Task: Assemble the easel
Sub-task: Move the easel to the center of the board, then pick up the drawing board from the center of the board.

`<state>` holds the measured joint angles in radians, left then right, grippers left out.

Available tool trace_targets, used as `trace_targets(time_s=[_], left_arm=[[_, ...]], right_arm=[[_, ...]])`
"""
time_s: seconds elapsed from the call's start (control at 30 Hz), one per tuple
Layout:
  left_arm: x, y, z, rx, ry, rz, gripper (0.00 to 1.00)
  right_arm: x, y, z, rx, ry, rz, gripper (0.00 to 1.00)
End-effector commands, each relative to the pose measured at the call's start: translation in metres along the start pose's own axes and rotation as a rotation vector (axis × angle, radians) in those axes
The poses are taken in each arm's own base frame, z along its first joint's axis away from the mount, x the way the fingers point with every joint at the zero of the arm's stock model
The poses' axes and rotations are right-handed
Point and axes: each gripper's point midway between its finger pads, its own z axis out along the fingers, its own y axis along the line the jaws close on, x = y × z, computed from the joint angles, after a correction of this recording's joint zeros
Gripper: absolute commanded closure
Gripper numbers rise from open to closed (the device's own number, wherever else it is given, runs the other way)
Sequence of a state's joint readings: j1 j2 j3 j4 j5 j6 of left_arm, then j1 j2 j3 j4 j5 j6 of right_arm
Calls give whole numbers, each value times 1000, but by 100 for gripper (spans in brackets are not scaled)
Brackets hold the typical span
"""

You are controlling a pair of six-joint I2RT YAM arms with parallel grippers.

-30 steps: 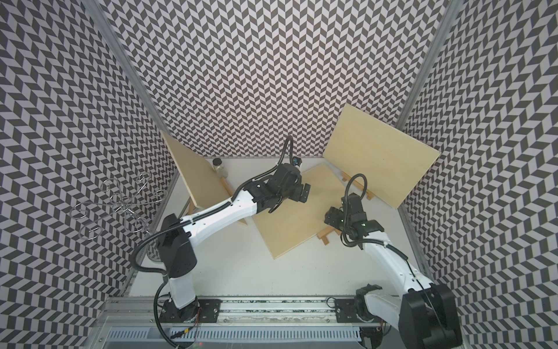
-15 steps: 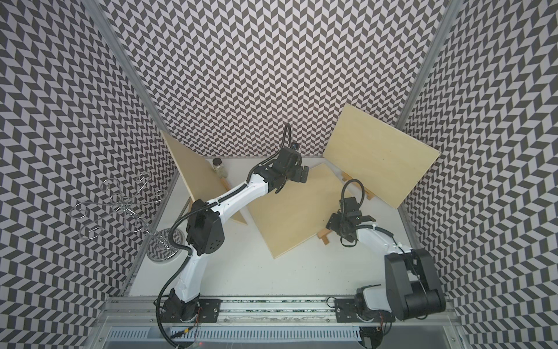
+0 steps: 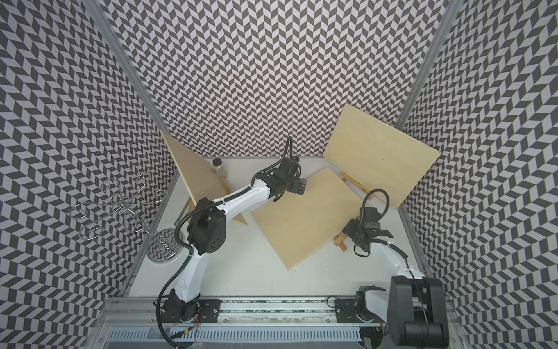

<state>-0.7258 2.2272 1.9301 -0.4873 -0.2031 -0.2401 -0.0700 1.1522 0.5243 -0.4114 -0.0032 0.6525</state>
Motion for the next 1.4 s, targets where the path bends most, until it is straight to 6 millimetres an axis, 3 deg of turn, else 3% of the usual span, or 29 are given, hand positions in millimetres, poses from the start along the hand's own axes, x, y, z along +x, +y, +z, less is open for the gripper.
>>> trace_targets(time_s=[0.0,0.3,0.5,0.67,0.93,1.17,1.37], left_arm=[[0,-1,-8,29,-3,-10,1],[56,5,-4,171,114,-47,1],[71,16,-5,212,140,-88,1],[76,-2,-14,309,169,-69,1],[112,-22,-19,416,271,-67,1],[128,-52,-30,498,305,-1,1],[148,-61,-29,524,349,13,5]], right_arm=[[-14,-11,-5,53,-76,23,22],[-27,-14,-8,95,-80,-36,23],[-22,-6,-8,44,-61,-49,24],[-19,-1,-5,7,-46,-48,24],[-20,9,-6,-33,-33,-58,25],[-14,12,-3,-63,-16,-57,25],[-16,16,-4,-73,-12,-76,25]])
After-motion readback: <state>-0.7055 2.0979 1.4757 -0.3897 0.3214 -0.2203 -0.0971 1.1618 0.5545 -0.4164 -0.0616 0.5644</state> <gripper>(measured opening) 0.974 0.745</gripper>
